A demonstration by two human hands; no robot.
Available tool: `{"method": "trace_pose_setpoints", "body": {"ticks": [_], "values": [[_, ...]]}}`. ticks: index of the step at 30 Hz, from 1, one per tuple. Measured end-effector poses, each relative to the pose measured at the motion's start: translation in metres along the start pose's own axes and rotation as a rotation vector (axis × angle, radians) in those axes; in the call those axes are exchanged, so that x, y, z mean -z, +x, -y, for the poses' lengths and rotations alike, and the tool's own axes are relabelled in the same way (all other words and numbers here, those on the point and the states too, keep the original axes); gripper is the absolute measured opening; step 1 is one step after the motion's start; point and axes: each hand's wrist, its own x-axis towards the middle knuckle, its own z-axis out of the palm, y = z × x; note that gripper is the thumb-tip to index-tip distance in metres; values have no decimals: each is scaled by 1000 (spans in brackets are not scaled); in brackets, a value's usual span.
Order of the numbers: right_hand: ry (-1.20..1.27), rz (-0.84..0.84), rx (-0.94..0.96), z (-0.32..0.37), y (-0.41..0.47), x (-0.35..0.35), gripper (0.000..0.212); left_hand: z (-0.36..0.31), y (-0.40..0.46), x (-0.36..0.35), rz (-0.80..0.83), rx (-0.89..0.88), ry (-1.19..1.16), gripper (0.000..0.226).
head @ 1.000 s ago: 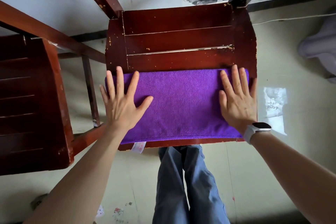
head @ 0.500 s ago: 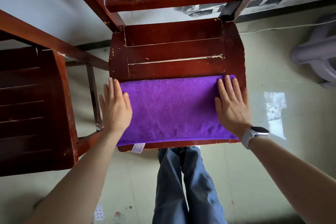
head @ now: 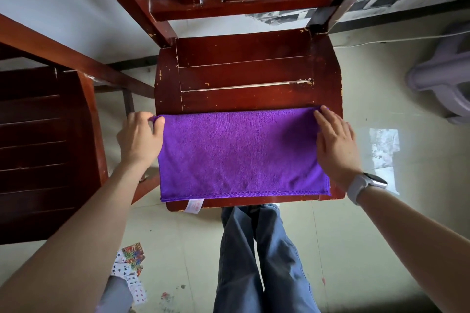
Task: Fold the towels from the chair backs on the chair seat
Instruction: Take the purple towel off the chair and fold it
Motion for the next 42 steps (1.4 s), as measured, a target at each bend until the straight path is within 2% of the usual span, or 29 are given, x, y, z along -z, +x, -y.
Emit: {"method": "trace_pose_setpoints", "body": {"ticks": [3, 5, 8, 10, 12, 18, 22, 25, 28, 30, 33, 35, 38, 42], "values": [[215, -156, -287, 2, 5, 6, 35, -11, -17, -4, -124, 31, -45, 36], [322, -122, -509, 6, 5, 11, 26, -24, -38, -10, -173, -78, -5, 42], [336, -10, -717, 10, -1, 7, 26, -47, -75, -27, -47, -297, 70, 50], [367, 3, -759, 12, -4, 1, 24, -54, -94, -42, 73, -351, 121, 59], [348, 32, -739, 12, -2, -3, 22, -55, -104, -53, 154, -332, 167, 68], [255, 127, -694, 17, 2, -4, 19, -53, -100, -53, 169, -325, 219, 71], [417, 86, -713, 20, -5, 9, 10, -52, -100, -49, 203, -315, 138, 69], [606, 88, -704, 33, -8, 34, 26, -48, -97, -42, 221, -284, -46, 55], [728, 172, -565, 62, -12, 52, 13, -44, -96, -30, 189, -163, -378, 33], [806, 235, -518, 89, -13, 56, 15, -40, -100, -18, 192, 59, -664, 23], [765, 351, -413, 136, -11, 44, 19, -29, -111, 0, 402, 480, -1212, 22], [724, 419, -359, 168, -9, 28, 20, -18, -122, 7, 464, 636, -1451, 21], [651, 464, -311, 213, -6, -2, 22, -4, -133, 5, 454, 750, -1668, 21], [527, 563, -256, 254, -1, -32, 28, 7, -136, -6, 422, 821, -1729, 31]]}}
